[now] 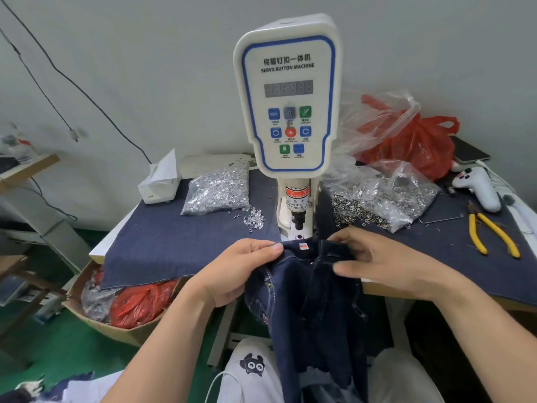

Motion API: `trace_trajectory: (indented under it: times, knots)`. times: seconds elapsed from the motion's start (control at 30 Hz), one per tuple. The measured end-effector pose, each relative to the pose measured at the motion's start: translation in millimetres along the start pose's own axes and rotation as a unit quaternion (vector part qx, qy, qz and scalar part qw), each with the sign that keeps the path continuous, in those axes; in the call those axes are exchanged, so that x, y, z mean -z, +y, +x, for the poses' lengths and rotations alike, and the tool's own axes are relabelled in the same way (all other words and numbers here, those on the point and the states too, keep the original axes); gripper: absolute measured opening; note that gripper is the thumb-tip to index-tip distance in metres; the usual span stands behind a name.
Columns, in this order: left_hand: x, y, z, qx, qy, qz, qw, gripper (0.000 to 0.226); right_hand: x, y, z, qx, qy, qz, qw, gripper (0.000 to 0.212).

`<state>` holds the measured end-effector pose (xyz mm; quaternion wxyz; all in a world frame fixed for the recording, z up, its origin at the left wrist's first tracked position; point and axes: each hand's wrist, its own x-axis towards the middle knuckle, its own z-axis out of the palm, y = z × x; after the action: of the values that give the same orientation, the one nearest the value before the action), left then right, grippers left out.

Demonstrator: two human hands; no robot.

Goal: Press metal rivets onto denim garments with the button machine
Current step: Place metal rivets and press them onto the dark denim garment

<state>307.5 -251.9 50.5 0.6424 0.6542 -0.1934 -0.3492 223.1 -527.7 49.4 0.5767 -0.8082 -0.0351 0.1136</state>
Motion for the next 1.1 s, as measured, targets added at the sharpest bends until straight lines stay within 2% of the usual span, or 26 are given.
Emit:
trace_trajectory:
  times: [0.07, 0.1, 0.2, 0.27, 0.3, 0.4, 0.43, 0.47, 0.53, 0.6, 0.67, 0.77, 0.87, 0.97, 1.1]
  knots:
    - [-9, 3, 5, 0.012, -0.021, 0.011, 1.0, 0.04, -11, -5, 4, 0.018, 0.002, -0.086, 0.996, 0.059]
    - [-13, 5, 7, 0.019, -0.03, 0.016, 0.999, 0.038, -16, -7, 6, 0.032, 0.008, -0.135, 0.99, 0.058]
    - [-19, 6, 10, 0.052, -0.048, 0.017, 0.997, 0.034, -19, -10, 9, 0.062, 0.037, -0.173, 0.982, 0.033]
    - [-15, 6, 8, 0.061, -0.053, 0.055, 0.995, 0.033, -13, -8, 7, 0.066, 0.053, -0.116, 0.99, 0.017]
    - [-10, 7, 6, 0.062, -0.061, 0.106, 0.991, 0.034, -9, -8, 6, 0.063, 0.053, -0.064, 0.995, 0.018]
    - [5, 4, 0, 0.108, -0.131, 0.31, 0.936, 0.051, -1, -4, 1, 0.013, 0.037, 0.087, 0.995, 0.024]
    - [10, 0, -1, 0.122, -0.144, 0.342, 0.92, 0.053, 1, -2, 0, 0.0, 0.038, 0.122, 0.992, 0.023]
    - [14, -5, -1, 0.119, -0.14, 0.339, 0.922, 0.05, 3, 0, -1, -0.011, 0.044, 0.154, 0.987, 0.02]
    - [20, -15, -2, 0.079, -0.098, 0.258, 0.958, 0.041, 7, 5, -2, -0.016, 0.049, 0.179, 0.982, 0.015]
    - [23, -23, -2, 0.041, -0.038, 0.149, 0.987, 0.04, 13, 10, -4, -0.009, 0.054, 0.133, 0.99, 0.009]
    - [22, -25, -1, 0.016, 0.002, 0.067, 0.998, 0.041, 17, 13, -5, 0.005, 0.045, 0.069, 0.997, 0.022]
    - [18, -21, 5, -0.007, 0.033, -0.008, 0.999, 0.034, 20, 13, -5, 0.006, 0.018, 0.085, 0.996, 0.044]
    - [17, -18, 7, -0.009, 0.048, -0.08, 0.996, 0.041, 22, 13, -3, -0.005, -0.019, 0.151, 0.988, 0.047]
    - [15, -18, 8, -0.007, 0.042, -0.122, 0.992, 0.043, 22, 14, 0, -0.019, -0.041, 0.15, 0.988, 0.047]
    - [10, -17, 11, -0.015, 0.021, -0.204, 0.979, 0.045, 18, 11, 5, -0.067, 0.0, 0.173, 0.983, 0.06]
